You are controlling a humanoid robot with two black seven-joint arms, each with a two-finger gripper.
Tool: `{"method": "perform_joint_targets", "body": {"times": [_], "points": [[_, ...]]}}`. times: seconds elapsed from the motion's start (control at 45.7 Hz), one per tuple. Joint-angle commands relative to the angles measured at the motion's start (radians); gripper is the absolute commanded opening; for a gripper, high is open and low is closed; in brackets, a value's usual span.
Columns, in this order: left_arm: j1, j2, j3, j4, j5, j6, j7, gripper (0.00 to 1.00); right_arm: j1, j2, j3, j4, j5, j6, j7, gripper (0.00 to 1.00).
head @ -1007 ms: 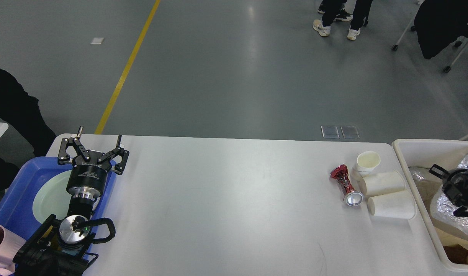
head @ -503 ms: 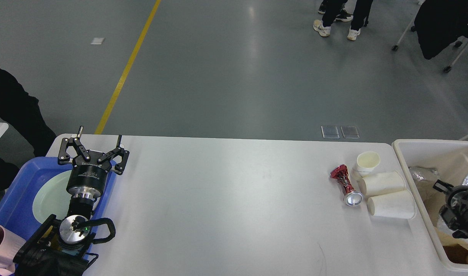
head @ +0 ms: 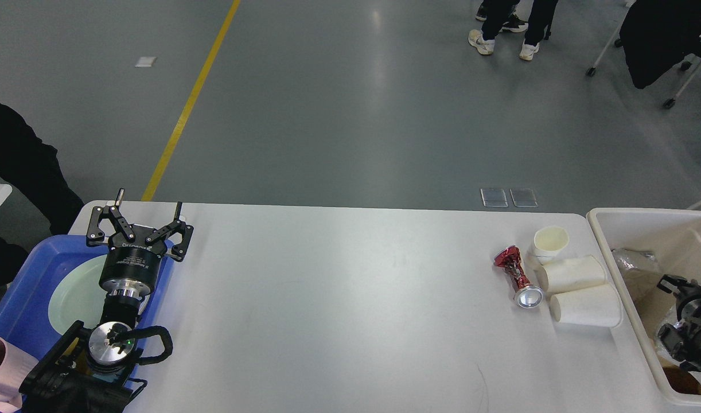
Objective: Tidy desktop
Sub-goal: 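Release the foil bag in the bin and raise the right gripper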
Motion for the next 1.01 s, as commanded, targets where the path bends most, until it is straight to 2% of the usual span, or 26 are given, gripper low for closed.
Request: {"method": "perform_joint_targets", "body": {"times": [0.0,0.197,0.328,0.525,0.678,0.832,0.985], "points": [[0.0,-0.001,0.0,0.0,0.0,0.0,0.0,0.96,-0.005,0.001,-0.001,0.006,-0.001,-0.018,0.002,1.0],[0.0,-0.001,0.0,0.0,0.0,0.0,0.0,0.96,0.024,-0.007,-0.001,0.023,-0.004,0.004,0.002,1.0],[0.0,0.0,0.0,0.0,0.0,0.0,0.0,0.96,0.116,-0.042,-0.001,0.085,-0.012,0.046,0.002,1.0],[0.0,0.0,0.0,0.0,0.0,0.0,0.0,0.96,0.364,-0.142,-0.014,0.297,-0.022,0.243,0.0,1.0],[0.0,-0.001,0.0,0.0,0.0,0.0,0.0,0.96,0.628,-0.191,-0.093,0.535,-0.113,0.391,-0.001,1.0],[0.0,-0.001,0.0,0.0,0.0,0.0,0.0,0.96,0.903,-0.171,-0.207,0.751,-0.14,0.565,-0.001,1.0],[0.0,-0.001,0.0,0.0,0.0,0.0,0.0,0.96,1.113,-0.094,-0.278,0.874,-0.142,0.772,-0.006,1.0]]}}
